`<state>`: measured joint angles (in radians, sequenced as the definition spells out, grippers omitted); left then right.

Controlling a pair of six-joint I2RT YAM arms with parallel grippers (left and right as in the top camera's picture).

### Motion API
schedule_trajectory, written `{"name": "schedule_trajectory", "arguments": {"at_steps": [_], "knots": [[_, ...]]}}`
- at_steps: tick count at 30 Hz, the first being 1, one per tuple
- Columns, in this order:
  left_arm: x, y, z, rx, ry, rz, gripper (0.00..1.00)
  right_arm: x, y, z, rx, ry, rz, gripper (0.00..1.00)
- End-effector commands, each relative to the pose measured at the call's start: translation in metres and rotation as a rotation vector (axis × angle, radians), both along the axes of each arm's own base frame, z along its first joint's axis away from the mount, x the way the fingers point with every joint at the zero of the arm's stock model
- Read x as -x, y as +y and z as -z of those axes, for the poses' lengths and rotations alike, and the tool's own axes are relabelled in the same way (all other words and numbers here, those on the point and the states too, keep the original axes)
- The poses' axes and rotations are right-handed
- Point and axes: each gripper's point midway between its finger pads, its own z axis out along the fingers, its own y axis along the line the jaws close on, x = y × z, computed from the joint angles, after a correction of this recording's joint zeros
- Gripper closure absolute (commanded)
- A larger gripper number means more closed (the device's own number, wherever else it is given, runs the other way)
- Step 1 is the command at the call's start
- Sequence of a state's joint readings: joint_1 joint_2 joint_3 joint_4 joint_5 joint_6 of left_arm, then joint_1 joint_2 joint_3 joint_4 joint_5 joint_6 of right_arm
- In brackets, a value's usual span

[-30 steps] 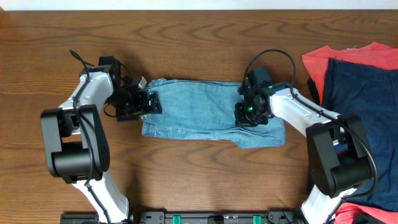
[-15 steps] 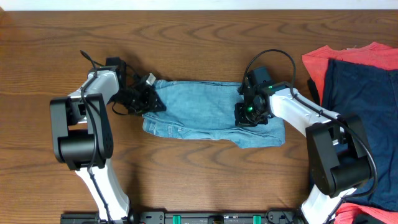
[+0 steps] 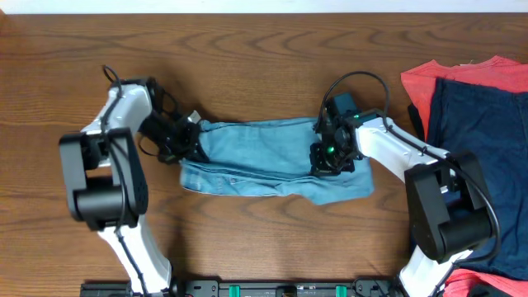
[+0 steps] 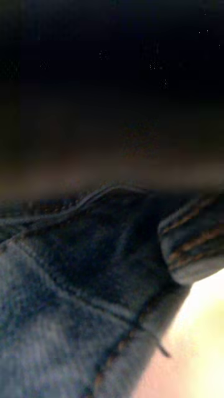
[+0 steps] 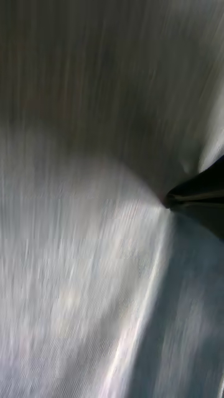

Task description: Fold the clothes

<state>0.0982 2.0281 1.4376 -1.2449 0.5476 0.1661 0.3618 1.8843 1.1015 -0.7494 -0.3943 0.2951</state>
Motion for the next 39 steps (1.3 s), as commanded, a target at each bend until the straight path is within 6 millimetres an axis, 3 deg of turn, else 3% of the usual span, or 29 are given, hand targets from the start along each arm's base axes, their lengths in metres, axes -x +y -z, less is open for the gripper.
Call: {"name": "schedule_trajectory", "arguments": {"at_steps": [1, 5, 10, 16, 20, 26, 29, 33, 39], "knots": [[-0.012, 0.052, -0.056, -0.259, -0.151, 0.036, 0.94, -0.002, -0.019, -0.009, 0.080, -0.073, -0.011, 0.97], [-0.013, 0.046, -0.096, -0.276, -0.263, 0.034, 0.94, -0.018, -0.014, -0.039, 0.036, -0.193, -0.004, 0.98], [-0.009, 0.026, -0.110, -0.274, -0.311, 0.080, 0.94, -0.030, -0.009, -0.053, 0.006, -0.245, 0.064, 0.99], [-0.009, 0.005, -0.107, -0.290, -0.318, 0.124, 0.94, -0.027, -0.005, -0.041, 0.017, -0.211, 0.060, 0.99], [-0.011, 0.008, -0.104, -0.410, -0.311, 0.117, 0.94, -0.021, -0.005, -0.023, 0.038, -0.153, 0.068, 0.99], [-0.012, -0.002, -0.104, -0.438, -0.325, 0.125, 0.94, -0.010, -0.009, 0.014, 0.086, -0.035, 0.096, 0.99], [-0.015, 0.009, -0.103, -0.502, -0.332, 0.131, 0.94, -0.007, -0.011, 0.022, 0.094, -0.012, 0.096, 0.99], [-0.017, 0.026, -0.103, -0.582, -0.330, 0.105, 0.94, -0.013, 0.003, 0.002, 0.008, -0.062, 0.043, 0.99], [-0.026, 0.045, -0.089, -0.647, -0.337, 0.055, 0.94, -0.037, 0.043, -0.060, -0.249, -0.242, -0.012, 0.99]]}}
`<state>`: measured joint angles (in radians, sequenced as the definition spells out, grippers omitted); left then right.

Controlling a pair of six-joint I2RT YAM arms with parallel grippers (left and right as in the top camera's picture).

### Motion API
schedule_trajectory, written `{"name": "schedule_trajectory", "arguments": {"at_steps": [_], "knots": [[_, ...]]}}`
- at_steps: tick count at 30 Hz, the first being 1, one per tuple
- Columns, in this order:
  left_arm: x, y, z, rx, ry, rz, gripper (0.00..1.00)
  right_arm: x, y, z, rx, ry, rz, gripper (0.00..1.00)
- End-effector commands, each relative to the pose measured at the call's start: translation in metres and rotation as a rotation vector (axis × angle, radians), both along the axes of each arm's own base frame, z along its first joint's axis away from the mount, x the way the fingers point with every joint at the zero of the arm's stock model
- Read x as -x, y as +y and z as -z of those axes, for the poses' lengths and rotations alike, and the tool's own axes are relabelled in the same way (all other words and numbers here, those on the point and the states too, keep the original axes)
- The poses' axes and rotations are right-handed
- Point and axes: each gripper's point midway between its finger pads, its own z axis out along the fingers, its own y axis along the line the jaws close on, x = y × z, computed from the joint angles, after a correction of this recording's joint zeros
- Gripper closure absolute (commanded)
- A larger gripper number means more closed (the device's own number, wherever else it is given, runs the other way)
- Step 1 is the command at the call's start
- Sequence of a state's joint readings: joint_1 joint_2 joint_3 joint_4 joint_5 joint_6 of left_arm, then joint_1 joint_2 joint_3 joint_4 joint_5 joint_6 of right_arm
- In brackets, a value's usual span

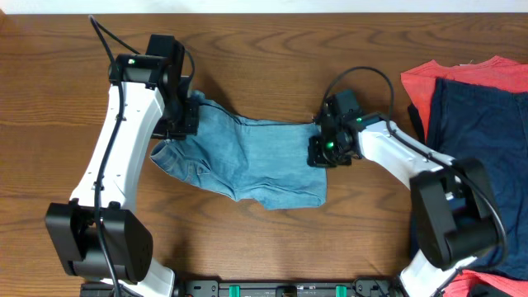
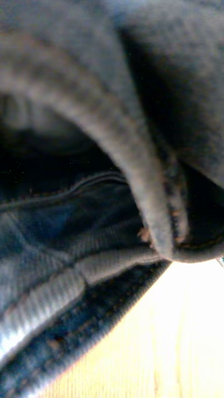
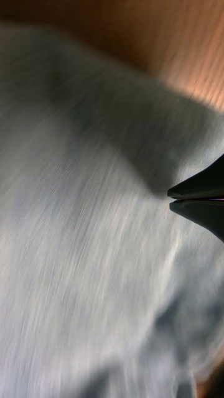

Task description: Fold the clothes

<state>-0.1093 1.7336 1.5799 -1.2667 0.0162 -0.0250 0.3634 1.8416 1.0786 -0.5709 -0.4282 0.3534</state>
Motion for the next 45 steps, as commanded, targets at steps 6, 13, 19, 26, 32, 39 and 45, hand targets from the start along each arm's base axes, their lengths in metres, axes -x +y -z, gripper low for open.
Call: {"name": "schedule_trajectory", "arguments": {"at_steps": [6, 13, 19, 26, 32, 39, 45], "knots": [[0.005, 0.040, 0.048, -0.115, 0.048, -0.100, 0.94, -0.017, 0.031, -0.071, -0.186, -0.201, -0.062, 0.99], [0.006, 0.050, 0.072, -0.115, 0.044, -0.129, 0.94, -0.007, 0.016, -0.040, -0.059, -0.123, -0.041, 0.99], [0.005, 0.041, 0.076, -0.062, 0.049, -0.127, 0.94, 0.002, -0.008, 0.011, 0.131, -0.006, 0.035, 0.99], [0.014, 0.028, 0.085, 0.007, 0.085, -0.130, 0.94, 0.016, -0.052, 0.056, 0.347, 0.121, 0.124, 0.99], [0.031, 0.006, 0.098, 0.135, 0.144, -0.131, 0.94, 0.012, -0.096, 0.044, 0.423, 0.156, 0.273, 0.99], [0.039, -0.006, 0.099, 0.200, 0.177, -0.130, 0.94, -0.019, -0.037, -0.030, 0.007, -0.076, 0.042, 0.99], [0.040, -0.006, 0.099, 0.196, 0.184, -0.125, 0.94, -0.027, 0.031, -0.089, -0.243, -0.258, -0.080, 0.99]]}}
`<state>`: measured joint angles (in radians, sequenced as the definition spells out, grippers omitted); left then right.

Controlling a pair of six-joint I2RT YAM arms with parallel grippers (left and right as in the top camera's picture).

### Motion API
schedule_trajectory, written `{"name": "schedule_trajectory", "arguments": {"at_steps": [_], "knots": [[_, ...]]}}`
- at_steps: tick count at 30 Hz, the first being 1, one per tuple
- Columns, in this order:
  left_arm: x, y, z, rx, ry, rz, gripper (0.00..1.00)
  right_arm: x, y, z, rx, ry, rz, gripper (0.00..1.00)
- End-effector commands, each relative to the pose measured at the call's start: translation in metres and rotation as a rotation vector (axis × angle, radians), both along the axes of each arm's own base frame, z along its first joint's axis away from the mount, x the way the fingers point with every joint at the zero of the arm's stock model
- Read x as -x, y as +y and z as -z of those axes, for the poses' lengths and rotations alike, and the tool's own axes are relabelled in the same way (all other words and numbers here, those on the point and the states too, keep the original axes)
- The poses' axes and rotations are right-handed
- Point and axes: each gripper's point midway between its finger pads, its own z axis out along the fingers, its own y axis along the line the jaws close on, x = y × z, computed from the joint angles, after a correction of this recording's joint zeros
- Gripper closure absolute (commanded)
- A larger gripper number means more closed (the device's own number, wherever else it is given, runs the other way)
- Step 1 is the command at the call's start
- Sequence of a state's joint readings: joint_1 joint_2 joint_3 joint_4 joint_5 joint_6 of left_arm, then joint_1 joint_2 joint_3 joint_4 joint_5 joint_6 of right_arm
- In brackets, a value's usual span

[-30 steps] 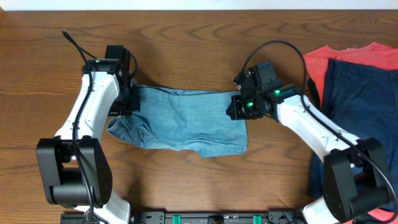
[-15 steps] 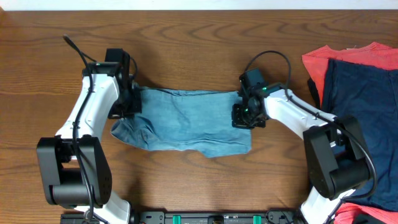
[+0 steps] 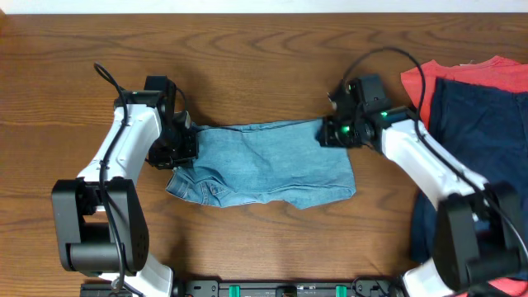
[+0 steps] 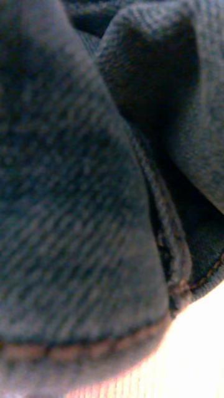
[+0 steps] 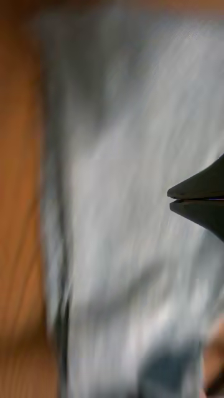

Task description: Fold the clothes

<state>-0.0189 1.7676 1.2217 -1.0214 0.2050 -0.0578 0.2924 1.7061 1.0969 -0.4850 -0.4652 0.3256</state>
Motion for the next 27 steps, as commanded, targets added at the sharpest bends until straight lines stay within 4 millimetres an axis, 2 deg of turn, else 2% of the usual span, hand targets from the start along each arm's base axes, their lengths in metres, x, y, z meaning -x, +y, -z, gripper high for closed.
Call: {"name": "schedule_trajectory", "arguments": {"at_steps": [1, 4, 7, 9, 13, 17, 19, 22, 27], "knots": [[0.004, -0.005, 0.002, 0.019, 0.024, -0.001, 0.94, 0.016, 0.050, -0.027, -0.130, -0.057, -0.144, 0.99], [0.004, -0.006, 0.002, 0.019, 0.024, 0.002, 0.94, 0.017, 0.076, -0.020, -0.107, -0.086, -0.160, 0.99], [0.004, -0.008, 0.002, 0.019, 0.024, 0.010, 0.94, 0.023, 0.103, 0.000, -0.088, -0.083, -0.183, 0.99], [0.005, -0.010, 0.002, 0.019, 0.028, 0.017, 0.94, 0.031, 0.122, 0.020, -0.084, -0.059, -0.211, 0.99], [0.006, -0.013, 0.002, 0.018, 0.031, 0.028, 0.94, 0.058, 0.152, 0.078, -0.065, 0.064, -0.233, 0.99], [0.009, -0.013, -0.001, 0.018, 0.038, 0.029, 0.94, 0.077, 0.165, 0.123, -0.054, 0.151, -0.242, 0.99], [0.011, -0.013, -0.006, 0.018, 0.048, 0.032, 0.94, 0.083, 0.170, 0.124, -0.085, 0.175, -0.264, 0.99], [0.014, -0.013, -0.021, 0.018, 0.053, 0.036, 0.94, 0.080, 0.174, 0.114, -0.128, 0.171, -0.277, 0.99], [0.009, -0.013, -0.058, 0.020, -0.010, 0.036, 0.94, 0.071, 0.176, 0.067, -0.212, 0.107, -0.320, 0.99]]}}
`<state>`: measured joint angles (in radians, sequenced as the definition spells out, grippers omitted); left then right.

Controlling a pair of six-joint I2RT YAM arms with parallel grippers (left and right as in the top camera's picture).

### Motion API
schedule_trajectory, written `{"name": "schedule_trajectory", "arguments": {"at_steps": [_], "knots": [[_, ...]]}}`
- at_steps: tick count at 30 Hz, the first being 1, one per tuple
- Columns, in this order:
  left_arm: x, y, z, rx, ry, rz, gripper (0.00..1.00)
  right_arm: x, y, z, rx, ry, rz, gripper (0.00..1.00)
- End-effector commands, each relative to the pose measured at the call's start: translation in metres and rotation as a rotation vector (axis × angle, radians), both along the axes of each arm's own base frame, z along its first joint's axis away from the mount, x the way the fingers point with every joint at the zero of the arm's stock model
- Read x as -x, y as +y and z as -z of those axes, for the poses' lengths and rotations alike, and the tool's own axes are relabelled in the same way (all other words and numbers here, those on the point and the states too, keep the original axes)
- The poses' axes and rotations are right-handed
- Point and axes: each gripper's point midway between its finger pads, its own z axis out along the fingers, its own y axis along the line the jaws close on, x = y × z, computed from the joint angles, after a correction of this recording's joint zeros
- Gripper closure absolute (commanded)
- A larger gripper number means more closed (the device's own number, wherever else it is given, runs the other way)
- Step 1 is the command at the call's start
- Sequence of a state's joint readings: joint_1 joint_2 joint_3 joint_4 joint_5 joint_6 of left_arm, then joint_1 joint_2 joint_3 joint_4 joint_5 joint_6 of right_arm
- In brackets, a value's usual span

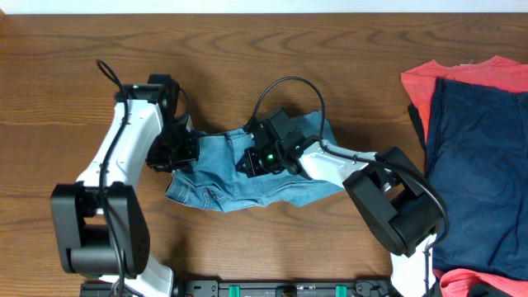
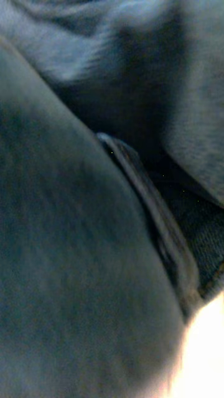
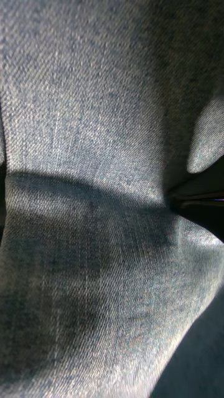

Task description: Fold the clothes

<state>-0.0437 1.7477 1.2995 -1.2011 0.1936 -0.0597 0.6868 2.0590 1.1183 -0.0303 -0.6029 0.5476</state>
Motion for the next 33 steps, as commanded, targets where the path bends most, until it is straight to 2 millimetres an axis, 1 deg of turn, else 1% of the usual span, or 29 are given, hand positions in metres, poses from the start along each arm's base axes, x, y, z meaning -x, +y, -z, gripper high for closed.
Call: {"name": "schedule_trajectory", "arguments": {"at_steps": [1, 2, 4, 6, 8, 11, 15, 17, 19, 20, 22, 24, 26, 28, 30, 33], "knots": [[-0.013, -0.008, -0.038, 0.037, -0.112, 0.011, 0.94, 0.004, -0.004, -0.020, -0.024, -0.007, -0.022, 0.99], [-0.016, -0.009, -0.046, 0.038, -0.138, 0.012, 0.94, 0.000, -0.008, -0.035, -0.028, -0.037, -0.016, 0.99], [-0.019, -0.009, -0.058, 0.040, -0.182, 0.013, 0.94, -0.005, -0.017, -0.053, -0.010, -0.070, 0.014, 0.99], [-0.018, -0.009, -0.065, 0.042, -0.210, 0.013, 0.94, -0.007, -0.026, -0.062, 0.023, -0.091, 0.044, 0.99], [-0.018, -0.010, -0.069, 0.046, -0.224, 0.011, 0.94, -0.004, -0.030, -0.062, 0.052, -0.083, 0.052, 0.99], [-0.018, -0.013, -0.071, 0.063, -0.228, 0.002, 0.94, 0.016, -0.027, -0.050, 0.089, -0.024, 0.021, 0.99], [-0.019, -0.023, -0.074, 0.123, -0.233, 0.001, 0.94, 0.040, -0.021, -0.019, 0.185, 0.021, -0.006, 0.99], [-0.020, -0.024, -0.074, 0.127, -0.236, -0.003, 0.94, 0.049, -0.014, -0.003, 0.202, 0.063, 0.003, 0.99], [-0.019, -0.028, -0.074, 0.136, -0.235, 0.000, 0.94, 0.057, -0.007, 0.009, 0.198, 0.097, -0.012, 0.99], [-0.019, -0.030, -0.075, 0.151, -0.233, -0.001, 0.94, 0.062, -0.003, 0.011, 0.184, 0.115, -0.032, 0.99], [-0.019, -0.034, -0.076, 0.161, -0.231, -0.004, 0.94, 0.062, -0.002, 0.011, 0.178, 0.117, -0.035, 0.99], [-0.020, -0.037, -0.076, 0.169, -0.235, 0.003, 0.94, 0.056, -0.002, 0.001, 0.159, 0.099, -0.032, 0.99], [-0.020, -0.038, -0.076, 0.169, -0.239, 0.009, 0.94, 0.046, -0.004, -0.016, 0.127, 0.055, -0.037, 0.99], [-0.021, -0.038, -0.079, 0.169, -0.244, 0.009, 0.94, 0.034, -0.012, -0.038, 0.104, 0.007, -0.024, 0.99], [-0.023, -0.038, -0.084, 0.169, -0.252, 0.010, 0.94, 0.020, -0.029, -0.061, 0.100, -0.035, 0.017, 0.99], [-0.027, -0.037, -0.094, 0.162, -0.276, 0.015, 0.94, 0.000, -0.066, -0.086, 0.126, -0.056, 0.120, 0.99]]}}
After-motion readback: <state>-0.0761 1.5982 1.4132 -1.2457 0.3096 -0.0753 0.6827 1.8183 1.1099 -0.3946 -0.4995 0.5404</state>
